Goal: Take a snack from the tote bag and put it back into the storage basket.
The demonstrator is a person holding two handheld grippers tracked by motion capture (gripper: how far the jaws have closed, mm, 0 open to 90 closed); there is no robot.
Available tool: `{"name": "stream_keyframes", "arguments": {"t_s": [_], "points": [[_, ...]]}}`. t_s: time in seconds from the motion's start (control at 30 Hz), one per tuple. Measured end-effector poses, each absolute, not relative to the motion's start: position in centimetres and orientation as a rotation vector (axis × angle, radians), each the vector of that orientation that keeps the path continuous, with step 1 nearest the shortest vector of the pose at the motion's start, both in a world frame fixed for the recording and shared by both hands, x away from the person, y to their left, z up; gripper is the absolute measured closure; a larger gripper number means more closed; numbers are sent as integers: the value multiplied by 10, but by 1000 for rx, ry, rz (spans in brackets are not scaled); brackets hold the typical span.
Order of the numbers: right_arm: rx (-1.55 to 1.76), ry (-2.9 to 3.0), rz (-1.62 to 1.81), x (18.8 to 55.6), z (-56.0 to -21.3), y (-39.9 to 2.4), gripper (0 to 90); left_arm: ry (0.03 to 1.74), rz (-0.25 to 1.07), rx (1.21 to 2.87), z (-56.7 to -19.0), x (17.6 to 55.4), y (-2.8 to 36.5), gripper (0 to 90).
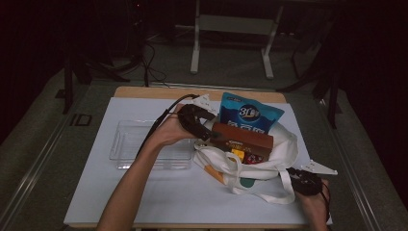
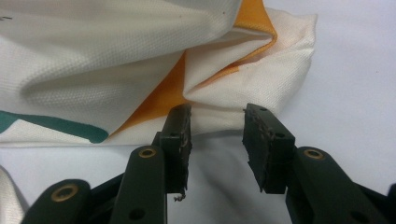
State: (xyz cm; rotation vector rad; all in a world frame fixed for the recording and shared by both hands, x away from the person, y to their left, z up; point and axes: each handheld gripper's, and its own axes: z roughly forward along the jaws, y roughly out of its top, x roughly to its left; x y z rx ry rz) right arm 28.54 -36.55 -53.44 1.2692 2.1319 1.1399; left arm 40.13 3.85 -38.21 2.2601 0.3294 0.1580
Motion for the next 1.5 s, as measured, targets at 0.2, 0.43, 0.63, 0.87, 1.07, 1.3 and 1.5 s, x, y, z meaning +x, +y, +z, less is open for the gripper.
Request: {"name": "stream_keyframes", "arguments": {"t_s": [0.2, 0.43, 0.63, 0.87, 1.07, 1.3, 1.5], "points": [[1266, 2134, 1138, 285, -535, -365, 615, 308, 148, 2302, -382, 406, 26, 232], [1266, 2138, 1136, 285, -535, -365, 616, 276, 129, 2370, -385, 410, 16, 206], [1267, 2139, 1137, 285, -535, -365, 616, 256, 135, 2392, -382, 407, 16, 292], [1267, 2139, 1135, 285, -535, -365, 616, 242, 155, 2424, -378, 404, 14, 309], [1270, 2140, 1139, 286, -535, -365, 616, 231, 158, 2438, -373, 405, 6, 294], [1270, 2141, 1141, 286, -535, -365, 616, 184, 164, 2465, -368, 404, -9, 267], [1271, 2142, 1145, 286, -535, -366, 615, 157, 148, 2467, -365, 405, -19, 271]]}}
